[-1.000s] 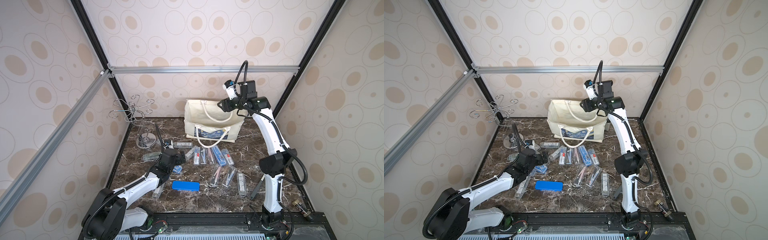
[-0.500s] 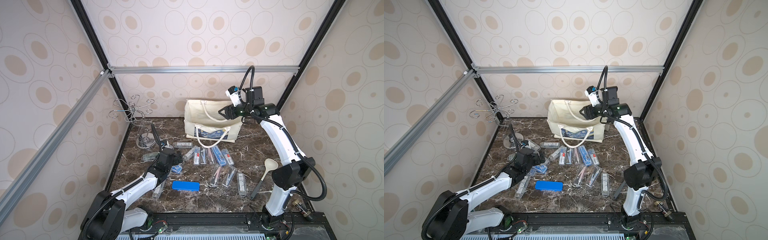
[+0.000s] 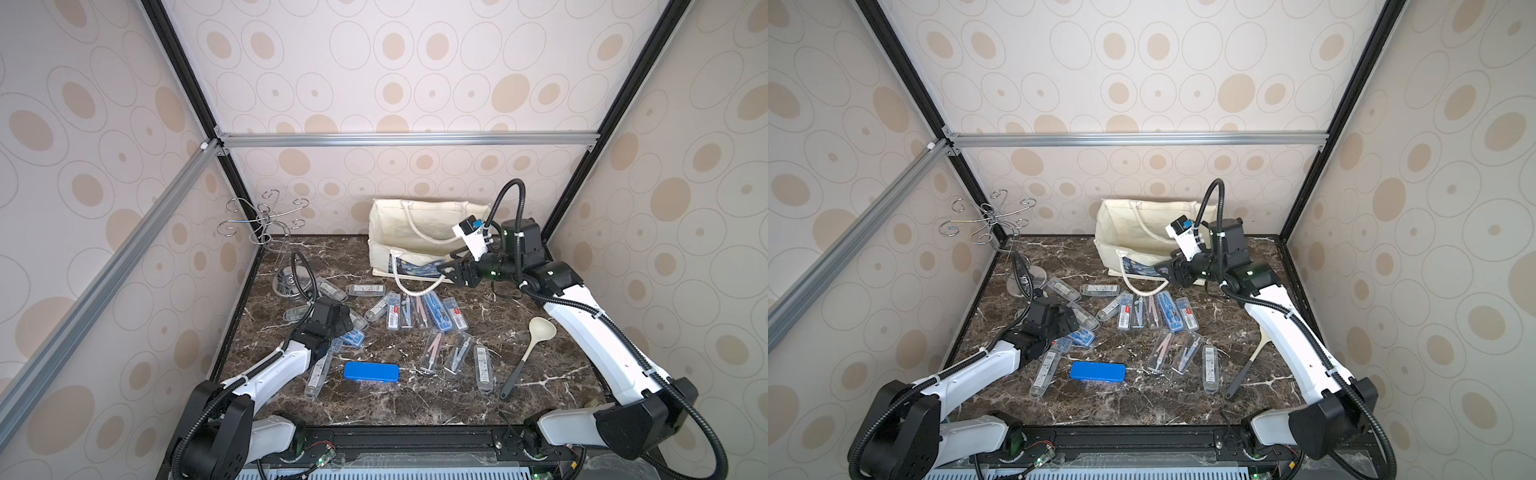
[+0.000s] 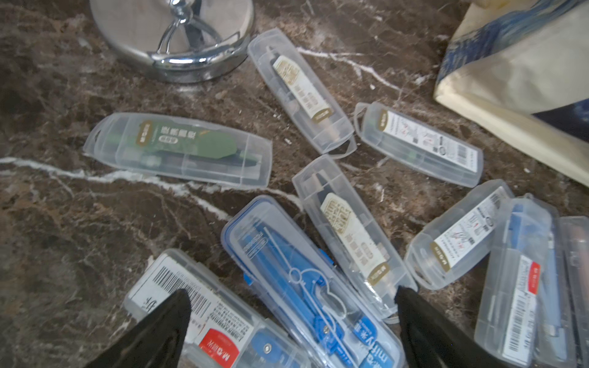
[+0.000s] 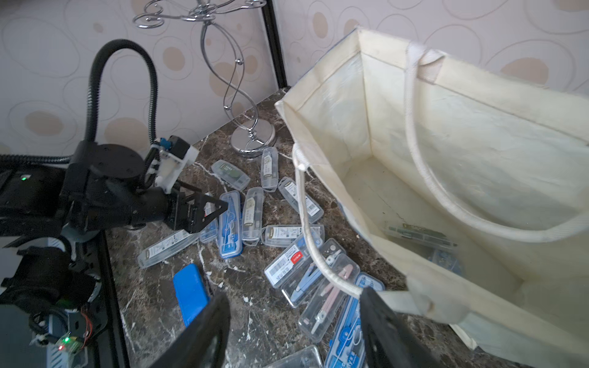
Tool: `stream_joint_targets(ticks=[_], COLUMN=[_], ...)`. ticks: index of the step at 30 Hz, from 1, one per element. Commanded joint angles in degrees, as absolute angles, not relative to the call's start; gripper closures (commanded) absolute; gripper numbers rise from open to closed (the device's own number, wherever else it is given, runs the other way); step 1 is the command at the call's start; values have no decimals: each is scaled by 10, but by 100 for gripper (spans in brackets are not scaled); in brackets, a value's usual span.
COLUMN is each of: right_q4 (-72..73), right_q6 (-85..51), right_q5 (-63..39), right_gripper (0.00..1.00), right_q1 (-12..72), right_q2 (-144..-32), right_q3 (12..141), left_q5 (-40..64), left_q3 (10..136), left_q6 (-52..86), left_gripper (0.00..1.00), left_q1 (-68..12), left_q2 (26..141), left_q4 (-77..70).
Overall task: Put the compass set into the canvas bag
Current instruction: Pick up the compass set at the center of the board.
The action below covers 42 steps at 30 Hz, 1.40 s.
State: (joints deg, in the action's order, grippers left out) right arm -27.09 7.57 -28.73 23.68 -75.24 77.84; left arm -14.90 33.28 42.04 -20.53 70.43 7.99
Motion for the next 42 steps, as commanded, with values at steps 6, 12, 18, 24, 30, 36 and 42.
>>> stream_joint_targets(ticks=[6,12,18,24,30,36,42], right_q4=[-216,-210,-161,-149,-146,-139,-135], right_q6=[66,59,34,27,25,23,19], right_q5=[-274,-280,-307,-319,-317,-323,-327], right_gripper=[33,33,33,33,33,33,33], right_q1=[290,312,316,318,319,319,319], right_q2=[-752,-790,-813,-831,-832,-835,-846], right_q3=[682,663,624,608,597,592,593], left_q5=[-163,-101,-76,-47,-54,-62,-56], left_q3=[317,300,292,299,311,313,314], left_q6=[491,483,490,485,480,477,471], left_gripper=[0,0,2,3,3,7,15], left_q1=[-200,-201,-215,-226,-243,-252,-280], left_q2=[665,625,586,628,710,730,744], left_q4=[184,229,296,306,319,316,310])
